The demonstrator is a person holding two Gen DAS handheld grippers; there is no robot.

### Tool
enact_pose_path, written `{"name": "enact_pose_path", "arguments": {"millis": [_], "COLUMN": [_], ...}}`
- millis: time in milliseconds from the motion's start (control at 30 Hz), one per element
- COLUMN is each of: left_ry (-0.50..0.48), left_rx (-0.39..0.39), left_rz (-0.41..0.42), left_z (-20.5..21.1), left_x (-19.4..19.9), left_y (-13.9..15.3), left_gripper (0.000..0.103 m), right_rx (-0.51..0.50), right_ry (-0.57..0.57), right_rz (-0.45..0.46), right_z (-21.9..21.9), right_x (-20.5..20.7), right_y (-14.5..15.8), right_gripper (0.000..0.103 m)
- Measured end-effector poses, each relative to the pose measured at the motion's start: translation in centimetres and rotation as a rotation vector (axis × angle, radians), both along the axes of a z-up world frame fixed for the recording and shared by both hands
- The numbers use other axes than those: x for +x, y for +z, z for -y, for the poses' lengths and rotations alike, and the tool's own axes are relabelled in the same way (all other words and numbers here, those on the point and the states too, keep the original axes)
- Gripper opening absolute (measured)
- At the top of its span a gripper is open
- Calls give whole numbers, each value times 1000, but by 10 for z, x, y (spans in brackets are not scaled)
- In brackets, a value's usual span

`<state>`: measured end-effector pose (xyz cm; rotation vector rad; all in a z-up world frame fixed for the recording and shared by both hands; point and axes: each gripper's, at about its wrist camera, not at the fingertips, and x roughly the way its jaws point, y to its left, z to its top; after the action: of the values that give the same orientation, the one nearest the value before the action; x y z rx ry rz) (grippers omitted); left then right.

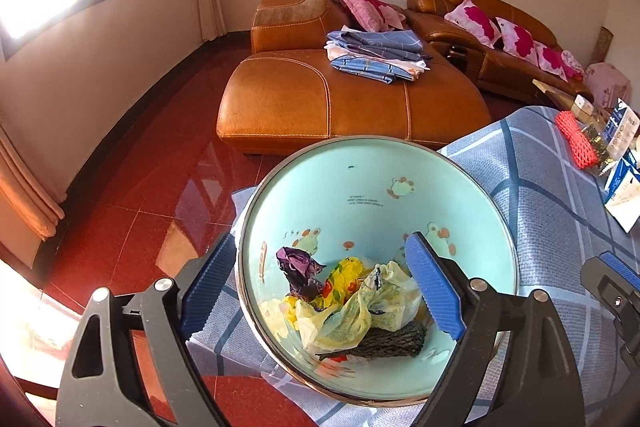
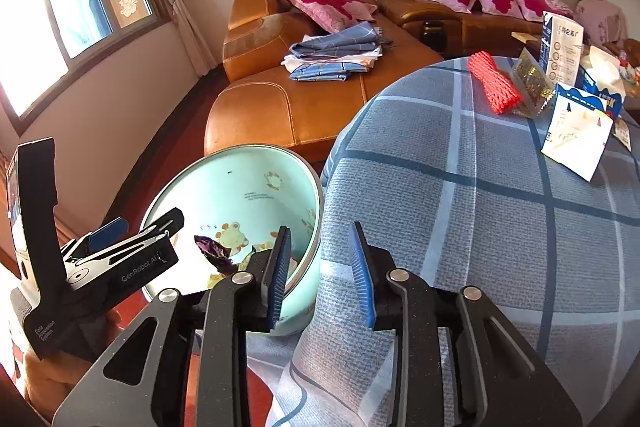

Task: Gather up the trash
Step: 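Move both tools back over the table toward the remaining trash, then grasp the red mesh net with the left tool while the right tool grasps the white LOOK carton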

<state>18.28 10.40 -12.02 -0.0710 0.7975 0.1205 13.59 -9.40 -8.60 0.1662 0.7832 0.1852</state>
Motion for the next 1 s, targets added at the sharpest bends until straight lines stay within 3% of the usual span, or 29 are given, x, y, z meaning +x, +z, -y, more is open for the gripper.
{"name": "enact_pose_path", "arguments": {"millis": [100,167,333,600,767,867,1000], "left_ry": [-6,-14,-79,-232,-302,-324,-326], "left_rx": [1,0,-4,1,-53,-41,-40], "left_rz": [6,8,9,-19,-29,-23,-20], "left_z": [3,7,27,84,118,137,155], "left_x": [-2,-4,-7,-1,11,21,40], "left_y": [2,3,5,-1,3,8,15], "left_gripper": [91,91,91,91,91,91,91], "right_rx": [1,6,1,11,-13,-29,-18], "right_ry": [-28,-47,-141,-356,-439,-444,-484], "right_rz": [6,5,7,27,39,38,41], "right_z": [8,15,50,140,187,205,218], "right_x": [-2,-3,-8,-10,7,24,47], "right_y": [1,1,-2,1,6,9,9], "right_gripper": [46,47,63,70,81,91,93]}}
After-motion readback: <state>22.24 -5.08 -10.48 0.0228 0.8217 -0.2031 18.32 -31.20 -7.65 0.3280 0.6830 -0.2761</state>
